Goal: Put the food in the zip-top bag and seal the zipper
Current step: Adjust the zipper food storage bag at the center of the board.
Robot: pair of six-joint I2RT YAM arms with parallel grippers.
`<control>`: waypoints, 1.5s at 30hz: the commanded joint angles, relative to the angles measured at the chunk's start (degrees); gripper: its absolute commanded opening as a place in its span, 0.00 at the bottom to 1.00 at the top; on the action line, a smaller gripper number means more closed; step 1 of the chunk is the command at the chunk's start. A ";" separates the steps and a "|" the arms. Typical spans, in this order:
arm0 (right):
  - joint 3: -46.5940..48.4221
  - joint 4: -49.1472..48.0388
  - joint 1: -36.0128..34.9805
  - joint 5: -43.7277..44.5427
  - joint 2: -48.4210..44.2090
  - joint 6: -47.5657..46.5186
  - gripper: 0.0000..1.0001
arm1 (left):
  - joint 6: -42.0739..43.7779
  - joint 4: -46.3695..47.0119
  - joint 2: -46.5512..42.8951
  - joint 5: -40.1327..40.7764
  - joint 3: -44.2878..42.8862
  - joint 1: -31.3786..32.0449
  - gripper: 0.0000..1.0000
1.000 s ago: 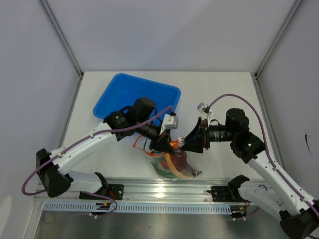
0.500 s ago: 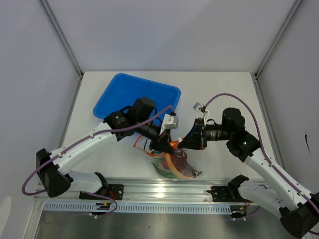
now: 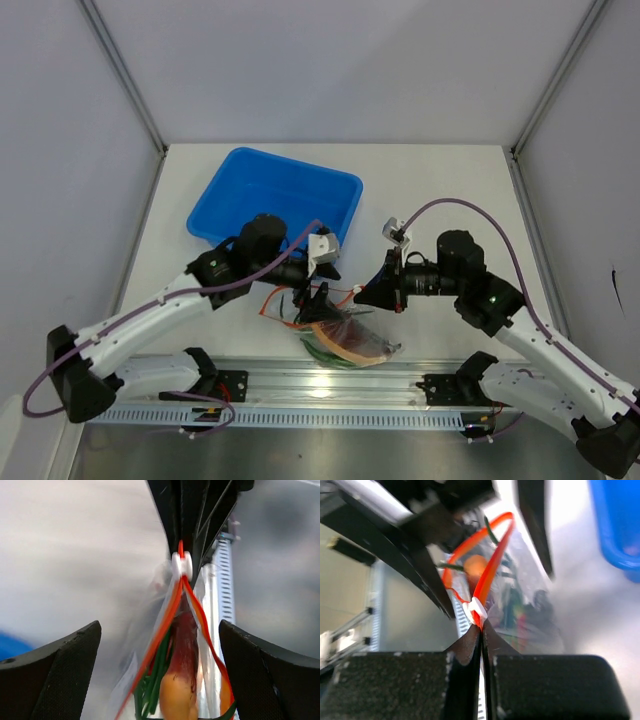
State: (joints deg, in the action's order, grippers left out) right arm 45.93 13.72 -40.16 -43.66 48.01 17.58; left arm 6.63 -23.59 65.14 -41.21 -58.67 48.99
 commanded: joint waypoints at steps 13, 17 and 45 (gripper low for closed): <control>2.16 4.84 -1.41 16.94 0.23 -5.28 0.00 | -17.18 11.29 -20.92 26.17 6.90 -3.46 0.99; 3.98 3.52 -2.02 16.06 -1.85 -3.96 0.00 | -17.35 9.71 -24.53 31.00 7.52 -4.17 1.00; 1.97 2.72 -2.20 13.60 -6.35 -4.48 0.00 | -37.39 -9.98 -23.48 53.60 12.09 -8.56 0.78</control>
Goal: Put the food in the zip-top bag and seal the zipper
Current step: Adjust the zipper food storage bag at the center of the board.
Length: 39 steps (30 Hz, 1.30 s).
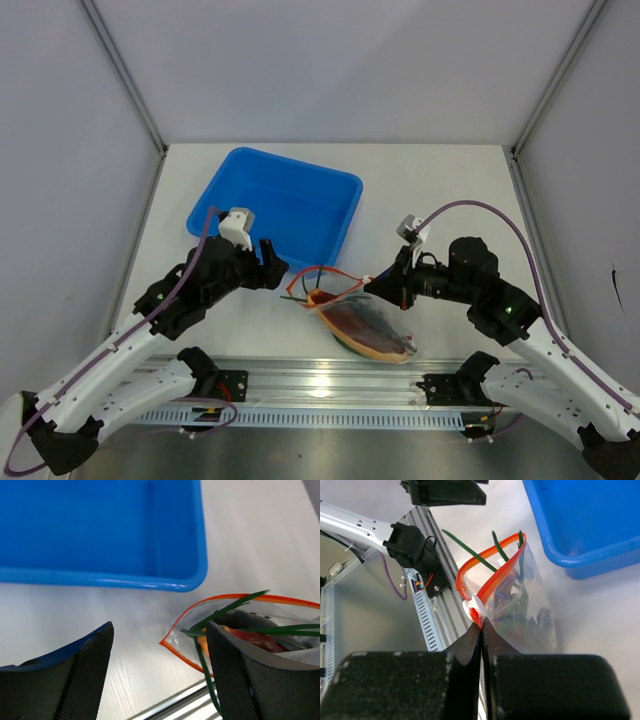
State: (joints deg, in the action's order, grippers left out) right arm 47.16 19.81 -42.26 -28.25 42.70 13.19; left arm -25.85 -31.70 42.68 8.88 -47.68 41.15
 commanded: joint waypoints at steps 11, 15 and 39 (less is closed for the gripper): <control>0.30 -3.55 -0.10 -4.97 -0.60 -0.80 0.00 | -0.62 3.39 4.52 -5.60 4.43 -2.39 0.63; 0.39 -3.46 -0.02 -5.32 -0.60 -1.06 0.00 | 0.18 6.56 5.40 -8.45 7.16 -2.39 0.60; 0.30 -3.99 1.04 -7.35 0.28 -1.06 0.00 | -0.87 14.12 -8.47 -15.30 17.35 -2.30 0.48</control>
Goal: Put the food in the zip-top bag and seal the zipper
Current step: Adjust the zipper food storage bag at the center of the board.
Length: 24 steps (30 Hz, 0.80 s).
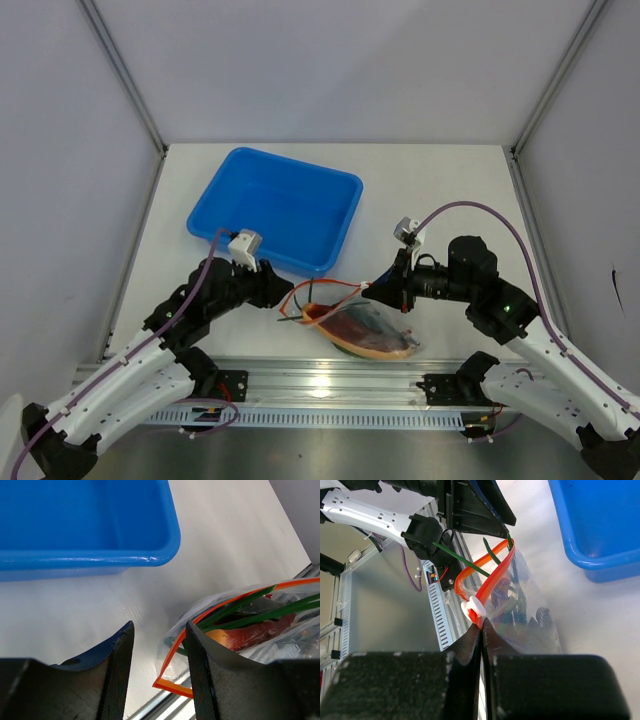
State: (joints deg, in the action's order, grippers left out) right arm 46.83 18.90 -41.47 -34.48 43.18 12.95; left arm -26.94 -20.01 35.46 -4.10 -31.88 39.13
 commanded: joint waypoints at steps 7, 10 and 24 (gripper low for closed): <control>0.54 -3.78 0.34 -1.73 0.24 -0.65 0.00 | 0.74 3.05 -5.23 -2.58 3.67 -0.29 0.48; 0.81 -3.78 0.43 -2.00 0.33 -0.73 0.00 | 1.54 3.04 -3.65 -4.25 3.93 -0.29 0.48; 0.81 -3.87 0.78 -1.56 0.42 -0.38 0.00 | -2.06 4.10 3.46 -6.10 5.08 2.52 0.32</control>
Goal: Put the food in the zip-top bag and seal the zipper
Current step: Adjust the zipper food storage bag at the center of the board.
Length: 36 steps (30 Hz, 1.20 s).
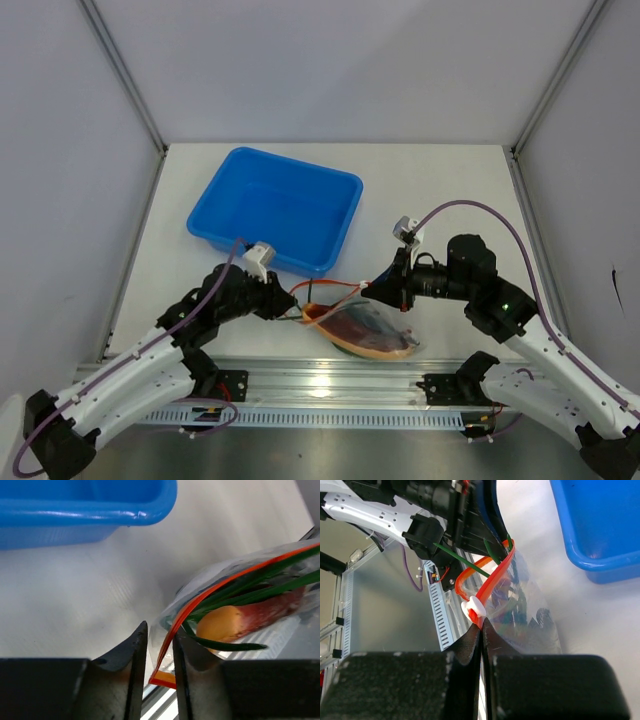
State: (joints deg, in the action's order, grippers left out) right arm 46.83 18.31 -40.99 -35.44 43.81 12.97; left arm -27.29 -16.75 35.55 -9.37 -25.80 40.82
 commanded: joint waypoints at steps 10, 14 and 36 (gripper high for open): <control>1.51 2.69 1.62 10.71 -1.01 0.03 0.00 | 4.78 -4.15 6.38 -2.76 -14.83 1.28 0.01; 5.37 5.68 1.88 13.47 -2.68 1.35 0.00 | 8.30 -11.53 7.60 -11.79 -31.30 1.28 0.01; 10.03 12.80 3.82 23.31 -5.22 2.05 0.00 | 8.75 -19.46 13.68 -12.08 -38.00 1.55 0.01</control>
State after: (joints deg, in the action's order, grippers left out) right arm 51.20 29.43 -37.34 -14.48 41.23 15.97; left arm -20.36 -35.29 52.93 -20.69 -58.19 42.15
